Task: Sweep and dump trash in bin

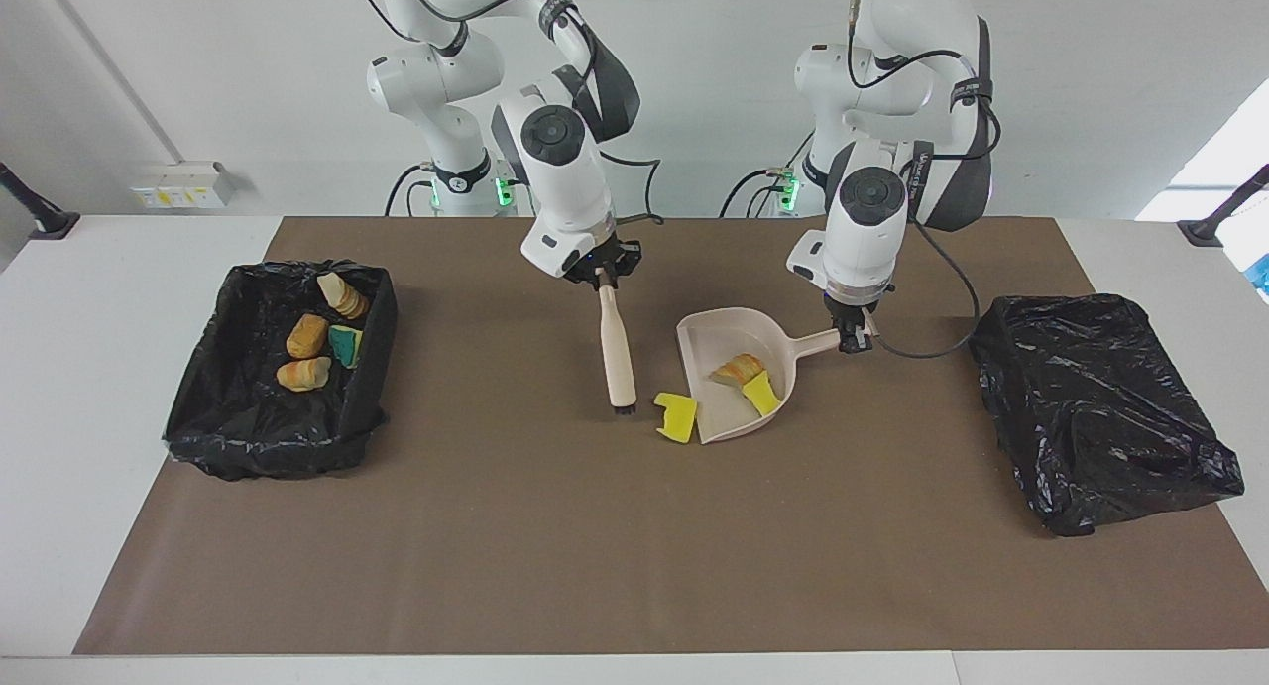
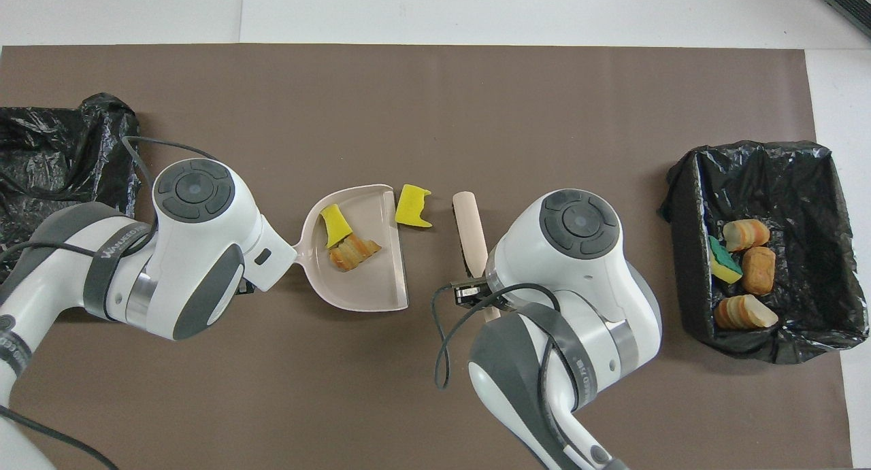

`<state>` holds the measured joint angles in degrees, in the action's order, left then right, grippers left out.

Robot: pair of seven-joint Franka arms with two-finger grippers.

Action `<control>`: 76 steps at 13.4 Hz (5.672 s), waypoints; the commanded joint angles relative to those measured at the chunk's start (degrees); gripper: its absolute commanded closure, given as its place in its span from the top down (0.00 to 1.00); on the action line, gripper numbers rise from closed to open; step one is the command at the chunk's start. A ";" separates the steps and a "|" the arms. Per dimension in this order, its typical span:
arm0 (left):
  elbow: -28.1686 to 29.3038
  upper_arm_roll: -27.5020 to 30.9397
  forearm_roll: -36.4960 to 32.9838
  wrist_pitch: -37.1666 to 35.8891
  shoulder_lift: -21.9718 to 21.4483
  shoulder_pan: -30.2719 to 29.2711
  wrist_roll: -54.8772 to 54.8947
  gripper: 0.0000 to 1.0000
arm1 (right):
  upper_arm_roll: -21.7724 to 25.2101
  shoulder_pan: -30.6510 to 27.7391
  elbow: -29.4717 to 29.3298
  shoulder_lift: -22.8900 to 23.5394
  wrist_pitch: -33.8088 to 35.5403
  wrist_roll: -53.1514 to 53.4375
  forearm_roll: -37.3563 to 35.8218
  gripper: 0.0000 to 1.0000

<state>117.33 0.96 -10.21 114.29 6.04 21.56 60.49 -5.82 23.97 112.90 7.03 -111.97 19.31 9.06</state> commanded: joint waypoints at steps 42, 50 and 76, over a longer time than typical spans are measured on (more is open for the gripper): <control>-26.85 0.71 11.88 -16.20 0.79 -40.44 43.82 0.00 | -3.58 15.52 0.23 -7.64 1.99 26.60 -1.50 1.00; -35.32 0.62 8.19 -7.34 11.00 -48.88 54.38 0.00 | -3.14 -5.57 -15.06 -8.09 23.01 -2.75 -2.47 1.00; -42.44 0.35 -41.03 0.32 12.16 -35.01 47.00 0.00 | 0.55 -32.67 -19.03 -8.09 22.94 -19.66 -8.62 1.00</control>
<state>76.28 0.68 -49.57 114.79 18.32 -14.89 108.20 -4.80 -8.39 94.57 -1.14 -89.54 -1.35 -0.16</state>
